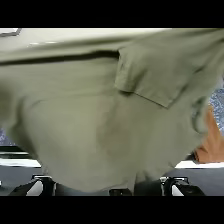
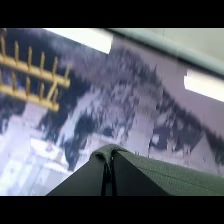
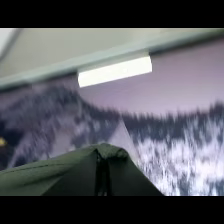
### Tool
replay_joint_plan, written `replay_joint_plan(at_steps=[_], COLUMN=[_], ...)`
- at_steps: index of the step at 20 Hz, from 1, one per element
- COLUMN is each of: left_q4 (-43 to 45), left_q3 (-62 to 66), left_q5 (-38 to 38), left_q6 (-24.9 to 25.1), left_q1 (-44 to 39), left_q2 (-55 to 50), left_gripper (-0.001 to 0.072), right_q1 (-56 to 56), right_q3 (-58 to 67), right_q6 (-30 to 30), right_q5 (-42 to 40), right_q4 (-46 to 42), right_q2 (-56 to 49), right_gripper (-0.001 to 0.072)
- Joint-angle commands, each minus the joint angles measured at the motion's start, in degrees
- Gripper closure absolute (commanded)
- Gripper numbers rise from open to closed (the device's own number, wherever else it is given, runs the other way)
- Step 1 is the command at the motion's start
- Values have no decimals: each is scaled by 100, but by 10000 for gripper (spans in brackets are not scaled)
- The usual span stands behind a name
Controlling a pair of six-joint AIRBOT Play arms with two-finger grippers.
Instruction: Fold the clothes and pants, and hang the long-sleeved shirts on hangers.
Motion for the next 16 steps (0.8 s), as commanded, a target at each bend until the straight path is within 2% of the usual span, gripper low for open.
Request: replay_joint_plan(at_steps=[1,6,10,13,16], left_q4=[-251,-256,-256,-299,-315], left_q3=[-986,-1054,-804,-660,-658], left_q5=[807,2103,2887,2848,2529], left_q6=[424,623,621,625,623], left_q1=[-210,-780,-1003,-1106,-1204], left_q2=[-1014,-3171,-4308,-4699,-4730], left_gripper=[694,694,694,694,694], right_q1=[2,4,9,9,7], right_q3=[7,9,9,9,11], right_q6=[63,4,-44,-186,-254], right_q5=[-531,800,1792,1764,1266], right_q4=[-79,57,46,11,-393], right_q2=[-1547,-3491,-4395,-4666,-4677], right_gripper=[686,686,686,686,686])
